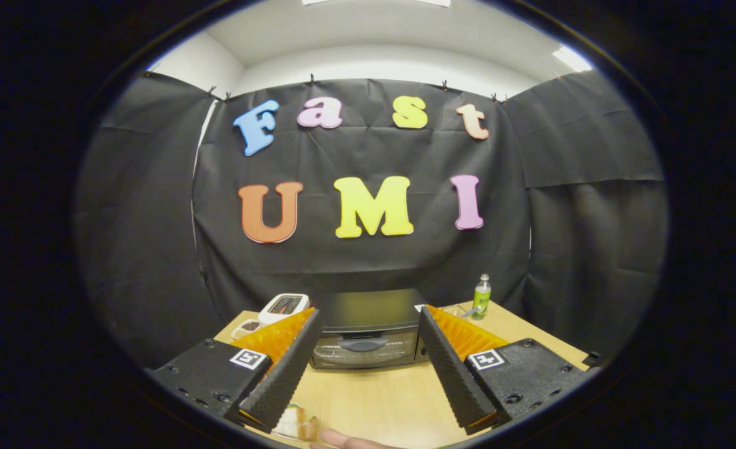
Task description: Open the toaster oven, put the food inside, and close the toaster oven door.
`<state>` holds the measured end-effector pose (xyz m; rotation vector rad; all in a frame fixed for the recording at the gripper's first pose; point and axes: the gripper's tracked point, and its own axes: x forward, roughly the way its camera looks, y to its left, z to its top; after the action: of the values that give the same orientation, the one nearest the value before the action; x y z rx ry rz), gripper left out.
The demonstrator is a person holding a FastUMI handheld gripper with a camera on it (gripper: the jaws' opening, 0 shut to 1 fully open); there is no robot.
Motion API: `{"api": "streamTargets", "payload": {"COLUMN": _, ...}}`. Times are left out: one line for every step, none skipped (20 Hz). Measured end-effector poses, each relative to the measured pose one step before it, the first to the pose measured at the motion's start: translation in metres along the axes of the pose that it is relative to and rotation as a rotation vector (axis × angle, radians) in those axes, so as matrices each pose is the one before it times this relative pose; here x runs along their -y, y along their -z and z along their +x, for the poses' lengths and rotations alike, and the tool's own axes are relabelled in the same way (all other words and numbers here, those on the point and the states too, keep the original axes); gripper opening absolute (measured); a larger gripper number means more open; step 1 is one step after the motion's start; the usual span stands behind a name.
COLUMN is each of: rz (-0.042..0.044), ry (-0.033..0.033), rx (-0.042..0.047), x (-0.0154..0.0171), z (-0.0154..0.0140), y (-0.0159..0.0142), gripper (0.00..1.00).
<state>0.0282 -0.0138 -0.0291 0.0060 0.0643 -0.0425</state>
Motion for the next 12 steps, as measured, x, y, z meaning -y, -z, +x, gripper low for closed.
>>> {"api": "streamTargets", "payload": {"rz": 0.00255, "ry": -0.00314, "rx": -0.00578, "x": -0.00071, "z": 0.00292, "y": 0.00255, "gripper": 1.00}}
{"api": "streamTargets", "payload": {"rz": 0.00063, "ry": -0.00145, "rx": -0.00707, "x": -0.00119, "z": 0.00255, "y": 0.00300, "gripper": 1.00}}
{"api": "streamTargets", "payload": {"rz": 0.00107, "ry": -0.00315, "rx": -0.00501, "x": -0.00092, "z": 0.00348, "y": 0.00274, "gripper": 1.00}}
{"api": "streamTargets", "payload": {"rz": 0.00206, "ry": -0.00417, "rx": -0.00908, "x": -0.00189, "z": 0.00419, "y": 0.00383, "gripper": 1.00}}
{"api": "streamTargets", "payload": {"rz": 0.00359, "ry": -0.00301, "rx": -0.00845, "x": -0.00172, "z": 0.00479, "y": 0.00524, "gripper": 1.00}}
{"api": "streamTargets", "payload": {"rz": 0.00566, "ry": -0.00420, "rx": -0.00368, "x": -0.00245, "z": 0.00728, "y": 0.00312, "gripper": 1.00}}
{"api": "streamTargets", "payload": {"rz": -0.00364, "ry": -0.00219, "rx": -0.00636, "x": -0.00200, "z": 0.00951, "y": 0.00466, "gripper": 1.00}}
{"api": "streamTargets", "payload": {"rz": -0.00415, "ry": 0.00176, "rx": -0.00388, "x": -0.00122, "z": 0.00980, "y": 0.00494, "gripper": 1.00}}
{"api": "streamTargets", "payload": {"rz": -0.00656, "ry": -0.00856, "rx": 0.00395, "x": -0.00319, "z": 0.01178, "y": 0.00319, "gripper": 1.00}}
{"api": "streamTargets", "payload": {"rz": -0.00992, "ry": -0.01355, "rx": -0.01225, "x": -0.00688, "z": 0.01293, "y": 0.00650, "gripper": 1.00}}
{"api": "streamTargets", "payload": {"rz": -0.00818, "ry": -0.00979, "rx": -0.00875, "x": -0.00371, "z": 0.01541, "y": 0.00771, "gripper": 1.00}}
{"api": "streamTargets", "payload": {"rz": -0.00992, "ry": -0.00283, "rx": -0.01698, "x": -0.00092, "z": 0.01585, "y": 0.00719, "gripper": 1.00}}
